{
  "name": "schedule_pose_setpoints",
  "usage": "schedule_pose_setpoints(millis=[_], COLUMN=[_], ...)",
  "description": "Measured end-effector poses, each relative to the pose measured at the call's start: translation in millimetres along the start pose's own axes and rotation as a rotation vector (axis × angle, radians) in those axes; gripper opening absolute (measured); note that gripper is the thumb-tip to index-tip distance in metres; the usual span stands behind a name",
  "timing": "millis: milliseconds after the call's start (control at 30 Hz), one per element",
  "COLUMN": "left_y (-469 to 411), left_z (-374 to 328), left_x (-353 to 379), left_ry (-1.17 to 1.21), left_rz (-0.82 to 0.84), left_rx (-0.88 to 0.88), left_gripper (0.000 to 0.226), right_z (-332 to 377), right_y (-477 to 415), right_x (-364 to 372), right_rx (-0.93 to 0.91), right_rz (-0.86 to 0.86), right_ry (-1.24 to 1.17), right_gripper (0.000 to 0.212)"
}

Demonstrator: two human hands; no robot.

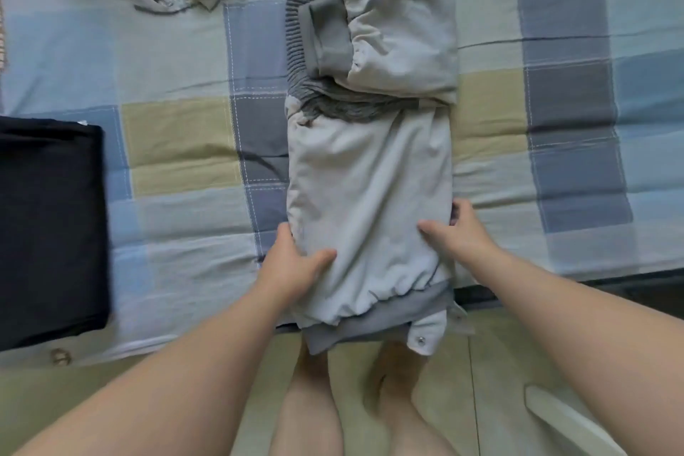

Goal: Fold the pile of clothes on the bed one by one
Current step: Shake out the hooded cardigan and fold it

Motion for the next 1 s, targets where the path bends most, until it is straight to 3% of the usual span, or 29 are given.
schedule_pose_setpoints(millis=[200, 333, 400, 533, 600, 667, 800, 933, 1000], left_y=[14.9, 38.4, 57.3, 113.9, 151.4, 191.6, 274.4, 344.1, 362.4], left_z=[44.2, 62.0, 70.0, 80.8, 86.7, 96.2, 127.4, 138.4, 133.5], left_x=[35.6, 38.8, 40.8, 41.4, 42.7, 43.1, 48.0, 48.4, 40.7], left_ry=[0.251, 0.447, 0.489, 0.523, 0.531, 0.549, 0.553, 0.553, 0.574], left_rz=[0.1, 0.054, 0.03, -0.017, -0.018, -0.026, 0.024, 0.112, 0.127], left_rx=[-0.016, -0.077, -0.084, -0.089, -0.121, -0.171, -0.333, -0.451, -0.454], left_gripper=[0.053, 0.036, 0.035, 0.043, 0.041, 0.039, 0.047, 0.029, 0.033], right_z=[-59.4, -86.7, -89.7, -89.1, -98.2, -110.8, -141.8, -156.2, -152.0], right_y=[26.1, 41.3, 63.1, 129.3, 166.2, 208.5, 292.5, 352.7, 371.7], right_x=[30.9, 31.6, 28.3, 16.5, 9.3, 2.2, -11.0, -26.4, -34.0], right_rx=[-0.033, 0.036, 0.041, -0.011, -0.017, 0.01, 0.121, 0.176, 0.184], right_rz=[0.077, 0.09, 0.107, 0.107, 0.093, 0.093, 0.12, 0.121, 0.117], right_ry=[-0.003, -0.142, -0.204, -0.249, -0.279, -0.297, -0.251, -0.241, -0.253], right_gripper=[0.046, 0.085, 0.092, 0.033, 0.022, 0.015, 0.029, 0.014, 0.011])
Point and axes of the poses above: each hand's wrist, its own y-axis away from the middle knuckle, its own x-axis out of the palm, z = x × y, the point moved 8 cm from there along -y, towards the middle knuckle
